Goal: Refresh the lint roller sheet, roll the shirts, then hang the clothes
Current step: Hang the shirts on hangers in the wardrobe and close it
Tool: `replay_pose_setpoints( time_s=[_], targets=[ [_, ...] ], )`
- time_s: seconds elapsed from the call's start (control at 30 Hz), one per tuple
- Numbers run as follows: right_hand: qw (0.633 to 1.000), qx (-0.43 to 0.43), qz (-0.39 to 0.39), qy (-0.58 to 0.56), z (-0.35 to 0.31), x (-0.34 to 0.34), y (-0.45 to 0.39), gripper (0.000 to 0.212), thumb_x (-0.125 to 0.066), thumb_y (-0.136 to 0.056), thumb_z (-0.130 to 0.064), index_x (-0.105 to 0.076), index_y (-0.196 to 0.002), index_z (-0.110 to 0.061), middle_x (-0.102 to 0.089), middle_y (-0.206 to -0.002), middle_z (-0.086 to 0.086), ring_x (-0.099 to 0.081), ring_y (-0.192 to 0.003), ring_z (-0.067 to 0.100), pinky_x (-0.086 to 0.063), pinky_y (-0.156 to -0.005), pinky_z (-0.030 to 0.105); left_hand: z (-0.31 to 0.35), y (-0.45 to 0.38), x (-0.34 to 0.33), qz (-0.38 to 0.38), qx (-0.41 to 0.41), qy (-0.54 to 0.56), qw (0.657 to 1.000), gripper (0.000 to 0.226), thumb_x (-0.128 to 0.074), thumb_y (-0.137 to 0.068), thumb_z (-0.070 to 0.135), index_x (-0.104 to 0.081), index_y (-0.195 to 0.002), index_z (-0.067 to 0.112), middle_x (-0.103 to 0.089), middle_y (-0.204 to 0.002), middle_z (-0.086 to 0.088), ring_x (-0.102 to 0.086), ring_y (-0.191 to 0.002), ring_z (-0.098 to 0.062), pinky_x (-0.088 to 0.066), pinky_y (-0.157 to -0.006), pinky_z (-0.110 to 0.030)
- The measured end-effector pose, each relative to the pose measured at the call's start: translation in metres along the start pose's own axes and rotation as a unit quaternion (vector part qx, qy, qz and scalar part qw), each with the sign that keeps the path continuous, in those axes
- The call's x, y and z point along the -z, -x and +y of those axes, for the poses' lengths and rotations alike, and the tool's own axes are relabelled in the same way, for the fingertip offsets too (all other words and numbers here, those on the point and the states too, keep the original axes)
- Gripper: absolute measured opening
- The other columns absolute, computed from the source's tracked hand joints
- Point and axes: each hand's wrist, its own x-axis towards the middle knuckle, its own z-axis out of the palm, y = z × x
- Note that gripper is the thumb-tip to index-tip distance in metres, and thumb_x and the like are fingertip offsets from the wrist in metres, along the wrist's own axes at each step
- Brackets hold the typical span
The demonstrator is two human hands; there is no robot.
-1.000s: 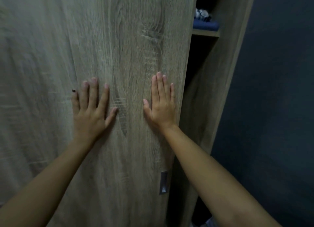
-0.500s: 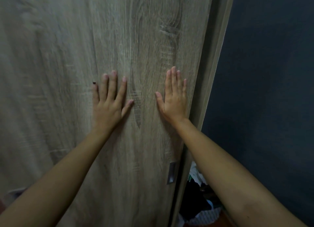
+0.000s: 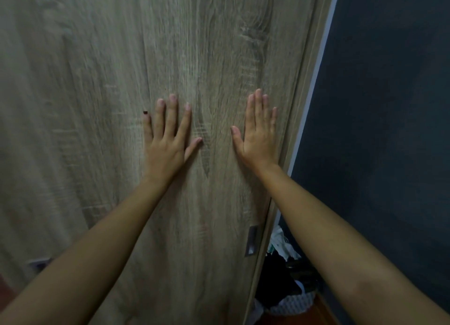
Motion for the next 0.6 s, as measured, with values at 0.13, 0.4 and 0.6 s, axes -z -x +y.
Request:
replay_pose_setpoints(
  time_s=[0.13,0.4,0.6],
  targets=[
    [1.000,0.004,0.000,0.004,0.000,0.000,0.001,0.071,-0.037,-0.097,-0.043,-0.018,-0.148,0.003,-0.019,-0.156,0.023,-0.001,-0.145,0.024,-0.001,-0.119,0.047,0.000,0.000,-0.001,-0.008,0.004,-0.006,1.000,0.072,-0.033,-0.096,0.060,-0.020,-0.151,0.015,-0.026,-0.154,-0.018,-0.021,-0.141,-0.036,-0.016,-0.113,-0.054],
    [0.999,-0.016,-0.050,-0.007,-0.005,0.013,0.003,0.071,-0.038,-0.097,-0.041,-0.012,-0.150,0.000,-0.011,-0.159,0.019,-0.006,-0.148,0.031,-0.004,-0.120,0.049,0.001,-0.002,0.012,-0.066,0.009,0.014,0.998,0.070,-0.033,-0.097,0.058,-0.019,-0.151,0.015,-0.023,-0.155,-0.019,-0.013,-0.143,-0.035,-0.012,-0.114,-0.053],
    [0.988,-0.061,-0.136,-0.032,-0.022,0.042,0.005,0.076,-0.034,-0.098,-0.046,0.002,-0.152,-0.007,0.005,-0.161,0.011,0.006,-0.148,0.024,-0.002,-0.121,0.043,-0.011,0.001,0.050,-0.185,-0.026,0.060,0.981,0.071,-0.029,-0.095,0.054,-0.012,-0.152,0.014,-0.011,-0.158,-0.016,-0.010,-0.146,-0.033,-0.016,-0.116,-0.052]
  ],
)
